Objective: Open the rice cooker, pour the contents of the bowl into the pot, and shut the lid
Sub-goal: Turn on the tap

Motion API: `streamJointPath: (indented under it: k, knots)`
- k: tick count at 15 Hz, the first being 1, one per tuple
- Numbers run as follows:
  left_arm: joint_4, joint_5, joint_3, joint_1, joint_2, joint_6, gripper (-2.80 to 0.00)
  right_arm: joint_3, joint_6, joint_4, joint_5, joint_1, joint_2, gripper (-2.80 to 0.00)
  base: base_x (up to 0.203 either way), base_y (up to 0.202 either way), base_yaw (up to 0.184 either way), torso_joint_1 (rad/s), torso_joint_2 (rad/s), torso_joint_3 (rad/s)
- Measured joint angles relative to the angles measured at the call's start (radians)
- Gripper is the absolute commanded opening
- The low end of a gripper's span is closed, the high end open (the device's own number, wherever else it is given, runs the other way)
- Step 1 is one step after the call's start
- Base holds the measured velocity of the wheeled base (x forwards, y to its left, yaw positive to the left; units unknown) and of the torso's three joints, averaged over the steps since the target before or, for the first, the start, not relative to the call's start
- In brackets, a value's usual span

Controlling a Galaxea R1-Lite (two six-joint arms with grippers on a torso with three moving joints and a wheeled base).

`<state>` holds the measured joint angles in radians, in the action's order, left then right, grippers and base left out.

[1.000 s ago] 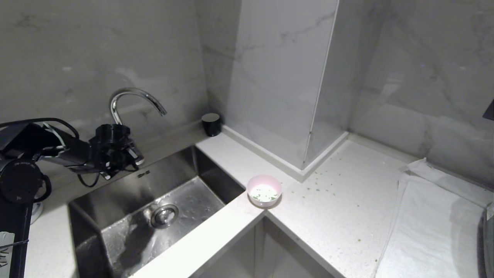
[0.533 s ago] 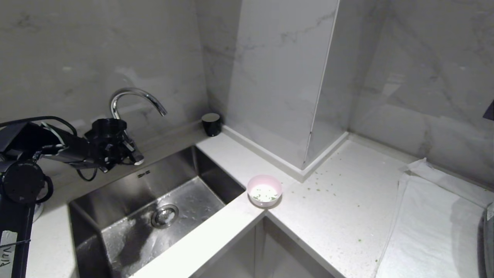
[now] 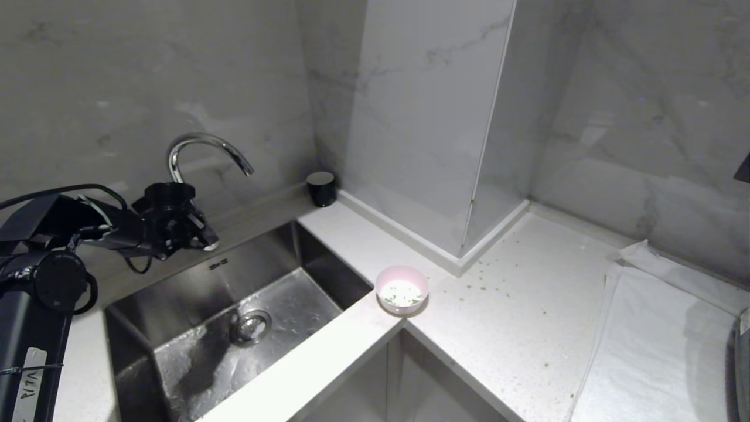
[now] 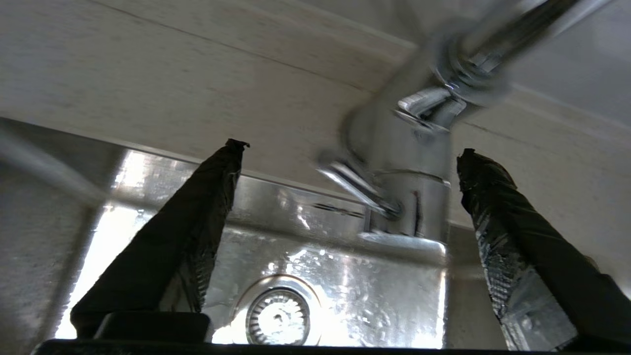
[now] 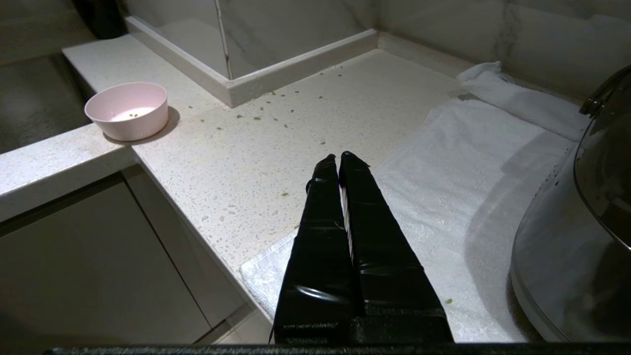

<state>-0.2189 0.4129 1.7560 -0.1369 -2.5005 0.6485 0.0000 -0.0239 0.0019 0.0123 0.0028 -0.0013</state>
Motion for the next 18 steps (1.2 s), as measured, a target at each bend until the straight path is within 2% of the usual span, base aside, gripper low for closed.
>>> streamJointPath:
  k: [4,5,6,10,18]
  knots:
    - [0.000,0.010,0.019,0.001,-0.018,-0.001,0.00,0.000,0.000,0.000,-0.001,0.000,0.000,-2.80,0.000,0.000,0.000,0.000,0.00,0.000]
    - [0.000,0.018,0.022,0.001,-0.023,0.000,-0.17,0.000,0.000,0.000,0.000,0.000,0.000,-2.80,0.000,0.000,0.000,0.000,0.00,0.000]
    - [0.000,0.021,0.030,0.001,-0.028,0.000,-2.80,0.000,0.000,0.000,-0.001,0.000,0.000,-2.80,0.000,0.000,0.000,0.000,0.00,0.000]
    - [0.002,0.086,0.092,0.007,-0.062,-0.002,-2.80,0.000,0.000,0.000,-0.001,0.000,0.000,-2.80,0.000,0.000,0.000,0.000,0.00,0.000]
    - [0.020,0.087,0.062,-0.002,-0.066,0.000,-2.80,0.000,0.000,0.000,-0.001,0.000,0.000,-2.80,0.000,0.000,0.000,0.000,0.00,0.000]
